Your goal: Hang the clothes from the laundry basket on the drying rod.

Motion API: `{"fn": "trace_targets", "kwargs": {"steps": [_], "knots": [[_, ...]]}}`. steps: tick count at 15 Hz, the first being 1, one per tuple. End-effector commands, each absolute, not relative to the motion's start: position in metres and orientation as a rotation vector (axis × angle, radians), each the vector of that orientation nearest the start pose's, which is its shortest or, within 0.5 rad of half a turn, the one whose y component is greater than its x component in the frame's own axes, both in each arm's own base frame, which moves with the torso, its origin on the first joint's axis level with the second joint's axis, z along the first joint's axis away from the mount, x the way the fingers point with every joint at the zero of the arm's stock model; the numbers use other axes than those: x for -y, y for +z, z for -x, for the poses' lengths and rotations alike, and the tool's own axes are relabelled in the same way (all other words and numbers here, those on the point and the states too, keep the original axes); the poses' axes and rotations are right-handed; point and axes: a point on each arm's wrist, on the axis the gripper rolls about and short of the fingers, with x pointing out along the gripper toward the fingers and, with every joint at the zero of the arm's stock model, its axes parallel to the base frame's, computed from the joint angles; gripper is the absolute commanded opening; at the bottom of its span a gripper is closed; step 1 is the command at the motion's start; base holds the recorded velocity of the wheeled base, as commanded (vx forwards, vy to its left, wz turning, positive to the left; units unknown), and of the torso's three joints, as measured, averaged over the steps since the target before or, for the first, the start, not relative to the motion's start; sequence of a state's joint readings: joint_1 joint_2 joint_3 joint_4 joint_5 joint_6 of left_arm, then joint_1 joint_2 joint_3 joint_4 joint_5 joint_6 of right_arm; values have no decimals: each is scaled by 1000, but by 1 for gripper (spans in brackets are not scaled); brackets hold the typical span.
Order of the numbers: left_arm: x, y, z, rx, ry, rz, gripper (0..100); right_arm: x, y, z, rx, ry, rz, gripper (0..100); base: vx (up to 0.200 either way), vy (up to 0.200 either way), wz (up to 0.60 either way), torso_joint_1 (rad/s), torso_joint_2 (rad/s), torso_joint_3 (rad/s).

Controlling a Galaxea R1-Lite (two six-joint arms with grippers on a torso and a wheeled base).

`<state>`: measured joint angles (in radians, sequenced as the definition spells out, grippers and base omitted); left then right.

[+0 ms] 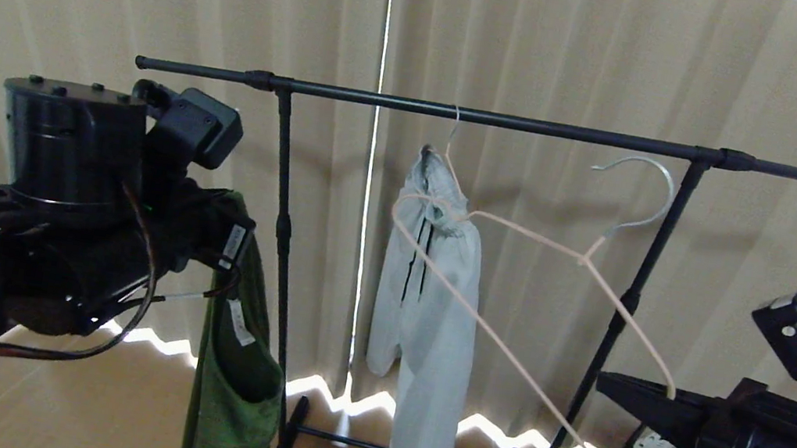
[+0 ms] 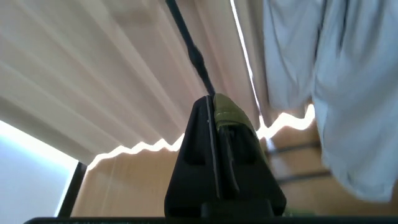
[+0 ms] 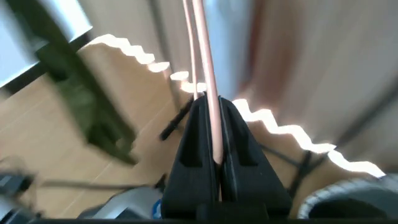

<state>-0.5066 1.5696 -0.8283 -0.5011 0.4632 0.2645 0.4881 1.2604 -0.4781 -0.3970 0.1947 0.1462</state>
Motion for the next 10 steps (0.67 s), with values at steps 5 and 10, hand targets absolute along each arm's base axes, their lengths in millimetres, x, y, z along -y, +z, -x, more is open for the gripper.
{"fn": "trace_targets", "kwargs": {"steps": [5,10], "knots": [[141,210,-283,-217,-13,-351,0,-110,167,-150,-504,782,-47,0,0,0,0,0,0,0],[143,212,-286,-209,0,-338,0,-122,165,-150,-519,832,-31,0,0,0,0,0,0,0]]}}
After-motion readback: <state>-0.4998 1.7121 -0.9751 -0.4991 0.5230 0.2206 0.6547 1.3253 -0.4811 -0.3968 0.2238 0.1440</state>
